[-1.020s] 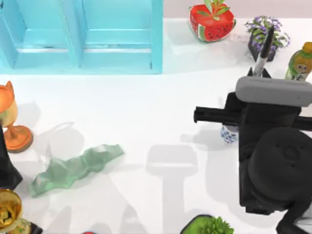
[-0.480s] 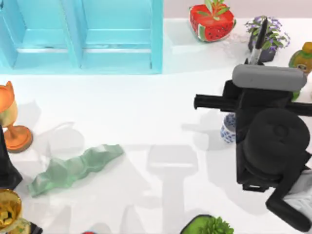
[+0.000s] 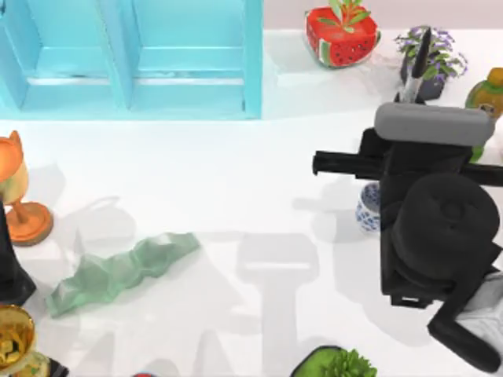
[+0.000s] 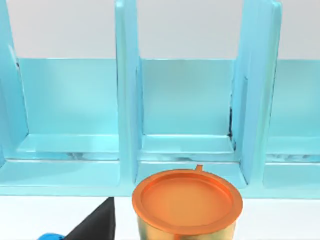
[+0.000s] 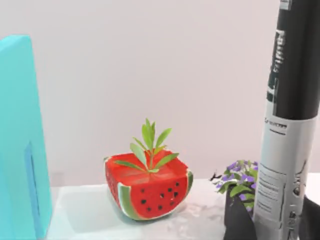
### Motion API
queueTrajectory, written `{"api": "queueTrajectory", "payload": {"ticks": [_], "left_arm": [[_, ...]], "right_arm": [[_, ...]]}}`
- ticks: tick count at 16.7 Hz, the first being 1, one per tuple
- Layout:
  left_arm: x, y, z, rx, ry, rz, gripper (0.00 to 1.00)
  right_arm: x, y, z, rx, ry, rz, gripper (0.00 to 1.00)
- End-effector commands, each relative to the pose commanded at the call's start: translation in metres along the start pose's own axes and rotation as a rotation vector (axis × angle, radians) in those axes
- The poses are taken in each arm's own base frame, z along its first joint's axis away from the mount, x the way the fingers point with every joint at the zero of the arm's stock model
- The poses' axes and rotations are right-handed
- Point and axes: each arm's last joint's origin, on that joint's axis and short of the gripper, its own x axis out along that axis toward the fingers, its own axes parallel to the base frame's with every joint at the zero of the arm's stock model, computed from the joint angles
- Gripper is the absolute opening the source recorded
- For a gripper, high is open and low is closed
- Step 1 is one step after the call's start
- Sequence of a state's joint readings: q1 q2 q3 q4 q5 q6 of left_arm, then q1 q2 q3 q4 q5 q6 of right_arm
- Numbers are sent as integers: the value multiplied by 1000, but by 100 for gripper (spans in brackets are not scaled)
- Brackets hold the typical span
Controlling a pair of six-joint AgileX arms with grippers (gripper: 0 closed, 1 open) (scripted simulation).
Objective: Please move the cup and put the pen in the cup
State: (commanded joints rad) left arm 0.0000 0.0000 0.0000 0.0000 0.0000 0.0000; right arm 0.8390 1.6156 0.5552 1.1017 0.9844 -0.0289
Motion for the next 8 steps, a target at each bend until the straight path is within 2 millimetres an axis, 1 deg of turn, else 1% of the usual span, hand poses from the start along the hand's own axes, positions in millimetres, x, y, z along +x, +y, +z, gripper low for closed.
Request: {"api": "queueTrajectory", "payload": {"ticks": [8], "left_arm": [[0,0,0,0,0,0,100]], "right_arm": [[0,0,0,0,0,0,90]]}}
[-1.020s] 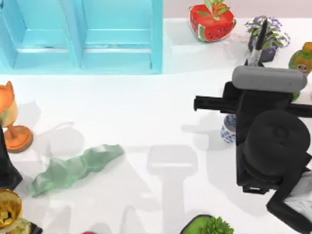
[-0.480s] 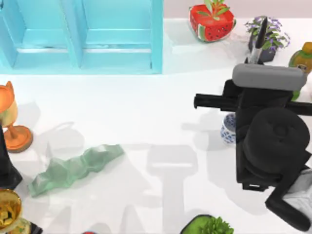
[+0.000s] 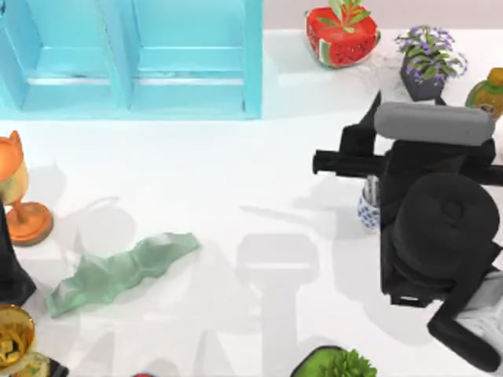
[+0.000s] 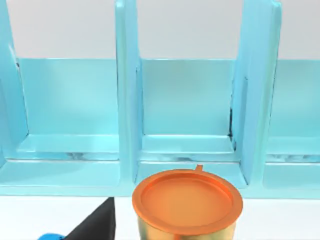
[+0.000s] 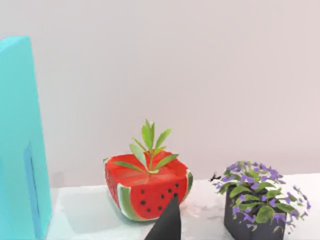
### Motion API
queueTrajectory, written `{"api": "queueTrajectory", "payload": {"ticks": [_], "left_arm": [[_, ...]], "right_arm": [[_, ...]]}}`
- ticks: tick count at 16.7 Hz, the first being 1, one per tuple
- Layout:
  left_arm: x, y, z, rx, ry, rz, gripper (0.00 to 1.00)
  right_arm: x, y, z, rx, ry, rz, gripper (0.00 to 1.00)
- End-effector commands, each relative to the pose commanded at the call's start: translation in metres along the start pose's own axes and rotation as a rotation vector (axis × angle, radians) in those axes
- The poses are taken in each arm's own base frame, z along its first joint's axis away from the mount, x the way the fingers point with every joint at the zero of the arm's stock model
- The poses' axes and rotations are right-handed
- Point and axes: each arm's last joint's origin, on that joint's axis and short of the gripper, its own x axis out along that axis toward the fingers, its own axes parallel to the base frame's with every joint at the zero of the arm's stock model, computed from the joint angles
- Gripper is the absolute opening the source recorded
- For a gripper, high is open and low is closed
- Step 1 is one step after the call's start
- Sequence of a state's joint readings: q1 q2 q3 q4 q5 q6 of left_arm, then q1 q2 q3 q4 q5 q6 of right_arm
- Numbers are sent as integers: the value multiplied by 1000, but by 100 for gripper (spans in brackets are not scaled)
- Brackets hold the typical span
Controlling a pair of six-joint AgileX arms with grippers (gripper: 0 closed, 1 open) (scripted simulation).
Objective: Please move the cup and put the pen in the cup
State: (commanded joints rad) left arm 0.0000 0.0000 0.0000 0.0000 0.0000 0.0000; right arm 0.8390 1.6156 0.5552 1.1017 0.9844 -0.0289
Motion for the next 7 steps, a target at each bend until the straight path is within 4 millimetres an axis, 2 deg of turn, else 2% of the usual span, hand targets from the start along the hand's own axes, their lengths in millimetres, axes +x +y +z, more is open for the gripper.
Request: {"api": "queueTrajectory", "payload": {"ticks": [1,2,7], "left_arm": [[0,0,0,0,0,0,100],[0,0,0,0,0,0,100],[0,0,0,0,0,0,100]], "right_arm": [[0,0,0,0,0,0,98],[0,0,0,0,0,0,100],[0,0,0,0,0,0,100]]}}
